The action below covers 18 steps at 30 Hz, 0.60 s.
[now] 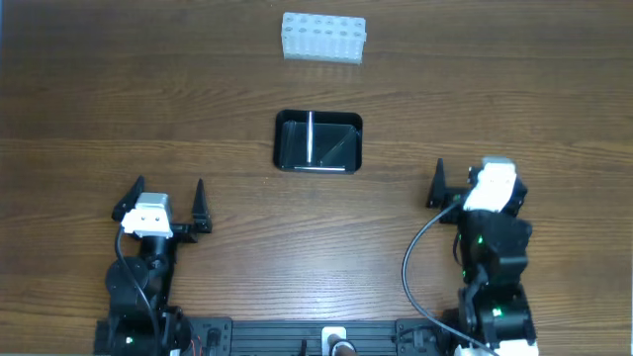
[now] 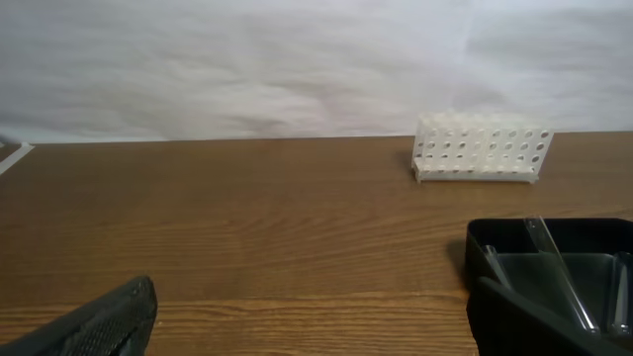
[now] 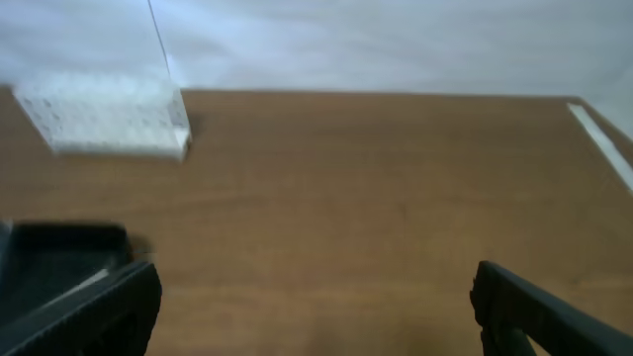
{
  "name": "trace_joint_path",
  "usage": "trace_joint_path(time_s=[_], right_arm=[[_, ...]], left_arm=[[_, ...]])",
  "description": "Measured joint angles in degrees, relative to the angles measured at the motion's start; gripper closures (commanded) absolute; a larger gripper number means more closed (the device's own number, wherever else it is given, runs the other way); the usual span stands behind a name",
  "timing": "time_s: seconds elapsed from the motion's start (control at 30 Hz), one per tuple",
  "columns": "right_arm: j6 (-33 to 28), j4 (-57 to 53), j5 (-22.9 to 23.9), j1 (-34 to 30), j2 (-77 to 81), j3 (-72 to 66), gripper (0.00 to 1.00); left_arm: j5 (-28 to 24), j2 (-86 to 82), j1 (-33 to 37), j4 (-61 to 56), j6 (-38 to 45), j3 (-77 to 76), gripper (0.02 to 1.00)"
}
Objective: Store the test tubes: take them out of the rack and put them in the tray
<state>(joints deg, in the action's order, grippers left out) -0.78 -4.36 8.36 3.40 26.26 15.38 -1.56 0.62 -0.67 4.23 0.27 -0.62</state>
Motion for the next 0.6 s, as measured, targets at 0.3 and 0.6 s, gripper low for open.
trace_joint_path(time_s=[0.3, 0.6], right_arm=[[0.76, 1.55, -0.44, 1.18, -13.35, -11.82, 0.007], [-1.03, 3.87, 0.02, 1.2, -18.53, -14.75, 0.009]], left_arm=[[0.0, 0.0, 0.0, 0.0, 0.0, 0.0, 0.018], [0.02, 0.0, 0.0, 0.0, 0.0, 0.0, 0.018]])
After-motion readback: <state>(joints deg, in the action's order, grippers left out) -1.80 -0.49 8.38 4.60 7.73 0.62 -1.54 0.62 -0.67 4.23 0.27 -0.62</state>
